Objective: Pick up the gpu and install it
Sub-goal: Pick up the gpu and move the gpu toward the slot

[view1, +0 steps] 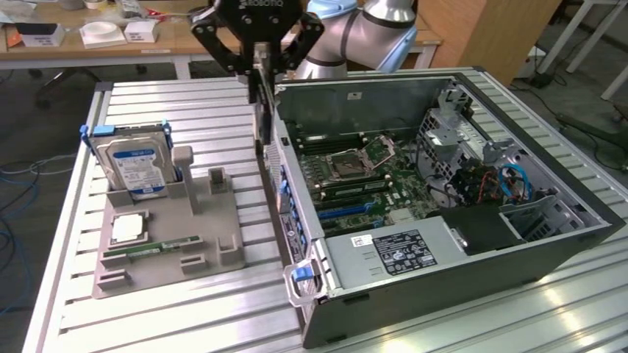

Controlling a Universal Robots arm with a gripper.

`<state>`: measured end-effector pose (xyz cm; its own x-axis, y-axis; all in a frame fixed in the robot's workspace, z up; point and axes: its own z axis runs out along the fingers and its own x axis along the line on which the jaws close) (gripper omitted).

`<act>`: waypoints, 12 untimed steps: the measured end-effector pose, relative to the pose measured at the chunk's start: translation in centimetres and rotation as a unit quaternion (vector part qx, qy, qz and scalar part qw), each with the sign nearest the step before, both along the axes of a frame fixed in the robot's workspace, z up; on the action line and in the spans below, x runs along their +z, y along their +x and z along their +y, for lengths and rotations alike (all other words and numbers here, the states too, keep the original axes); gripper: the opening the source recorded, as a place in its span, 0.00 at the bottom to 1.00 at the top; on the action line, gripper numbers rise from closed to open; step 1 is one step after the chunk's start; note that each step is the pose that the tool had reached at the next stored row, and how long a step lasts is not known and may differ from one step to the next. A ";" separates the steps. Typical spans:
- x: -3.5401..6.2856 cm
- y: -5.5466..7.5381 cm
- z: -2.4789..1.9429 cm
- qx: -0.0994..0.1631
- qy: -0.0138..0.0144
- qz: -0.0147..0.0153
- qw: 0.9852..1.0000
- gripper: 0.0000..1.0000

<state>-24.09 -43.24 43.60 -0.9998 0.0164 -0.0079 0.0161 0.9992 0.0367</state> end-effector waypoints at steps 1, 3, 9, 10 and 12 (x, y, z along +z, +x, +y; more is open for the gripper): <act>0.00 0.4 0.00 0.000 0.000 0.000 1.000 0.27; 0.00 1.1 0.00 0.000 0.000 0.000 1.000 0.27; -0.01 3.6 0.00 0.000 0.000 0.000 1.000 0.27; -0.01 4.0 0.00 0.000 0.000 0.000 1.000 0.27; -0.01 4.8 0.00 0.000 0.000 0.000 1.000 0.27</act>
